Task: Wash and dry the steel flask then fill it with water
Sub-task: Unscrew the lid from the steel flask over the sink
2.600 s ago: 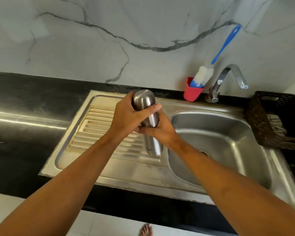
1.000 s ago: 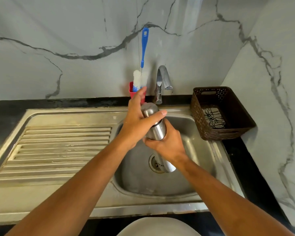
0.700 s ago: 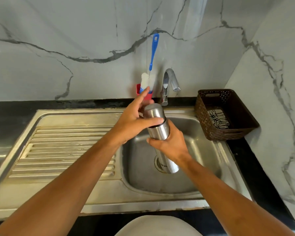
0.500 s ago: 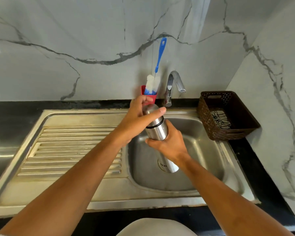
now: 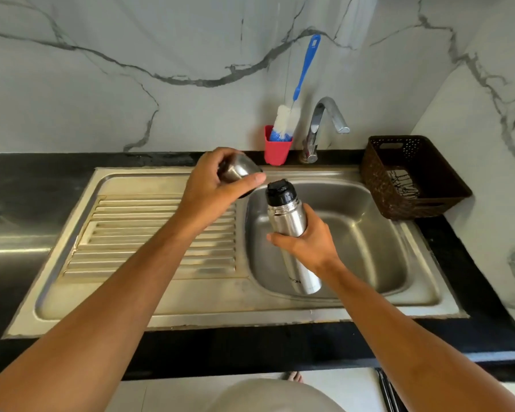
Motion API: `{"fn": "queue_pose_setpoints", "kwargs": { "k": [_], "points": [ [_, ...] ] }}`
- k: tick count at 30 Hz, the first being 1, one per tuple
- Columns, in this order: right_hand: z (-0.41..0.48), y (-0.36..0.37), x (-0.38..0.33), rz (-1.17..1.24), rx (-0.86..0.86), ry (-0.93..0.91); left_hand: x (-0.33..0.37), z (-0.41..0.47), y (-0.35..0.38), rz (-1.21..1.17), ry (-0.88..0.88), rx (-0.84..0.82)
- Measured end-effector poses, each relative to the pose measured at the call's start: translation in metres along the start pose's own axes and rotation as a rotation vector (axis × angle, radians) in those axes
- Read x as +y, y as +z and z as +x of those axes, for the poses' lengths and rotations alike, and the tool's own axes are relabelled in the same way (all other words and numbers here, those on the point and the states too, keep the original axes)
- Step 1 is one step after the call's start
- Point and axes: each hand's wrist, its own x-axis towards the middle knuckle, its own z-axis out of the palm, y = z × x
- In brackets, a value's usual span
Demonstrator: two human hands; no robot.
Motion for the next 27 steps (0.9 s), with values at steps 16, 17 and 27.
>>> {"fn": "queue_pose_setpoints", "kwargs": {
  "k": [16, 17, 27],
  "points": [
    [-0.011, 0.01, -0.014, 0.241, 0.039, -0.095, -0.159, -0.091, 0.005, 0.86, -0.157, -0.236],
    [-0.012, 0.01, -0.014, 0.245, 0.039, -0.098, -0.155, -0.09, 0.005, 0.888, -0.151, -0.241],
    [-0.012, -0.007, -0.041, 0.325, -0.102, -0.102, 0.021, 0.004, 0.03, -0.469, -0.058, -0.462]
  ]
}}
